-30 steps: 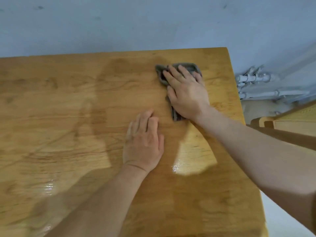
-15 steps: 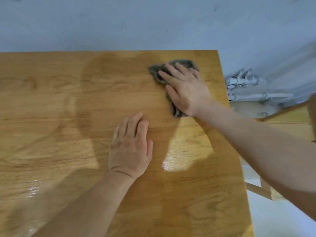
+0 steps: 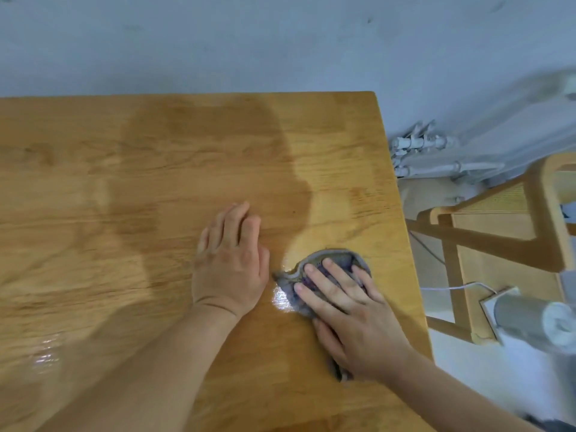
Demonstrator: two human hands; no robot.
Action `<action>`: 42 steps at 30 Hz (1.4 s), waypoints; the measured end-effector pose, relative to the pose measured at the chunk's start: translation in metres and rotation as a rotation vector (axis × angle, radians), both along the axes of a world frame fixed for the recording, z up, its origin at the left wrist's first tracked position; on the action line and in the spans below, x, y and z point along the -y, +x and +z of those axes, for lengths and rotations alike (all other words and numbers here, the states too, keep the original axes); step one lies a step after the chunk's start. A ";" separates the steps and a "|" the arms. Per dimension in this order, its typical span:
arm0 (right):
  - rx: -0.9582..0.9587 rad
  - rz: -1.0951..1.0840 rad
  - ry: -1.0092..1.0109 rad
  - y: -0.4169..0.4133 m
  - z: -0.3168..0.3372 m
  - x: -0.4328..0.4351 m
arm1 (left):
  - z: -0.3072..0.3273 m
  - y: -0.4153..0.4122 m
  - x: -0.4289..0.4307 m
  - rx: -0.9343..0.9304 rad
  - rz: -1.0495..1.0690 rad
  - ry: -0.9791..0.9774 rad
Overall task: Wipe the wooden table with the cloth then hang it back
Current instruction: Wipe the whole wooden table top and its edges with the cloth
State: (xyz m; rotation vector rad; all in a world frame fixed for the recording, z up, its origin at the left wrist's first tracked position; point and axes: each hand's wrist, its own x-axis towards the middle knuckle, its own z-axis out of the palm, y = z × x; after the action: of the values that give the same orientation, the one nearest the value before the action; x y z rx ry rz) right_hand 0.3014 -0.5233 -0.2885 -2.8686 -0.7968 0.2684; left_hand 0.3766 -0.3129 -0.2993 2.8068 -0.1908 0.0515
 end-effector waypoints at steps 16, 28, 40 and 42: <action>0.104 -0.444 0.034 0.034 -0.004 0.005 | 0.004 -0.005 0.004 -0.073 0.018 0.054; 0.131 -0.538 0.087 0.147 -0.016 0.039 | 0.007 0.041 0.054 -0.103 -0.061 0.140; 0.113 -0.709 0.105 0.302 -0.016 0.020 | 0.005 0.046 0.055 -0.099 -0.034 0.118; 0.140 -0.711 0.105 0.295 -0.019 0.022 | 0.006 0.043 0.056 -0.098 -0.041 0.122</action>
State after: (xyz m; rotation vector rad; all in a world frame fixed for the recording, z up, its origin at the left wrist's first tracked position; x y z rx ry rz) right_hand 0.5964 -0.5456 -0.3070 -2.8657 0.2169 -0.0640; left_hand 0.4193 -0.3685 -0.2936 2.9172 -0.2357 -0.1115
